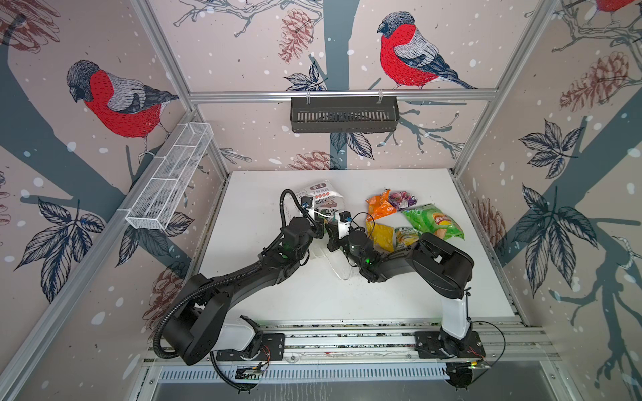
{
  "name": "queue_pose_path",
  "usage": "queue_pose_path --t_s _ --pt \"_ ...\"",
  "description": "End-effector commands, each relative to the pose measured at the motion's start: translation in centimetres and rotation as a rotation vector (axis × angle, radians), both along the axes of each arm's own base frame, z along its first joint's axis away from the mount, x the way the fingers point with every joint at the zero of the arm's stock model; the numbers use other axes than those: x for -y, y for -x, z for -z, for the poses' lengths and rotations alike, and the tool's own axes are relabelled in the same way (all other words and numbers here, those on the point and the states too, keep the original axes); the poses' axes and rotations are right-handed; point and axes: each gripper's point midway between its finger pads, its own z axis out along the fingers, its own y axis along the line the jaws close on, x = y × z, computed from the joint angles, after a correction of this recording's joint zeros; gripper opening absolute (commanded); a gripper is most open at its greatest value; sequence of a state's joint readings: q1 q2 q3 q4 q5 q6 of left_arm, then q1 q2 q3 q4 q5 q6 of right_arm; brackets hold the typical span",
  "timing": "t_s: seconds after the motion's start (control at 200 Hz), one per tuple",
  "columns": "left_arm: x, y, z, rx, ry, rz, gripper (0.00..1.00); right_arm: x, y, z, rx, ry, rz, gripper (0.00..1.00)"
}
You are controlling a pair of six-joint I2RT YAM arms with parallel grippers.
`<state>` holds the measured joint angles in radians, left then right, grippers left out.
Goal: Take the snacks out of the paper bag
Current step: Pick up the snack from the paper bag.
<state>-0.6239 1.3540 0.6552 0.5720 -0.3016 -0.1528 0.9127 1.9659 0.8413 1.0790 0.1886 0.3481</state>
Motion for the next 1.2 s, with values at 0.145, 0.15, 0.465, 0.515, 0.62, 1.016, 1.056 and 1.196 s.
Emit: queue_pose_path --t_s 0.145,0.15,0.465,0.515,0.62,1.016,1.056,1.196 --pt "-0.6 -0.3 -1.2 0.025 0.038 -0.038 0.0 1.5 1.0 -0.4 0.009 0.111 0.081 0.0" --pt "-0.6 -0.3 -1.2 0.026 0.038 -0.038 0.0 1.6 1.0 -0.3 0.008 0.111 0.082 0.0" --pt "-0.8 0.0 -1.1 0.023 0.042 -0.039 0.0 3.8 2.8 -1.4 0.03 0.157 0.13 0.0" --pt "-0.9 -0.1 -1.2 0.026 0.045 -0.046 0.0 4.1 3.3 -1.7 0.036 0.161 0.135 0.0" --pt "-1.0 0.0 -1.2 0.029 0.05 -0.051 0.0 4.6 4.1 -2.3 0.04 0.162 0.138 0.0" --pt "-0.4 -0.2 -1.5 0.023 0.054 -0.025 0.0 7.1 6.2 -4.9 0.044 0.147 0.163 0.0" --pt "-0.2 -0.2 -1.5 0.02 0.056 -0.019 0.0 7.5 6.5 -5.2 0.044 0.148 0.169 0.0" --pt "0.0 -0.3 -1.2 0.01 0.059 -0.011 0.0 9.0 7.4 -6.3 0.043 0.129 0.196 0.0"
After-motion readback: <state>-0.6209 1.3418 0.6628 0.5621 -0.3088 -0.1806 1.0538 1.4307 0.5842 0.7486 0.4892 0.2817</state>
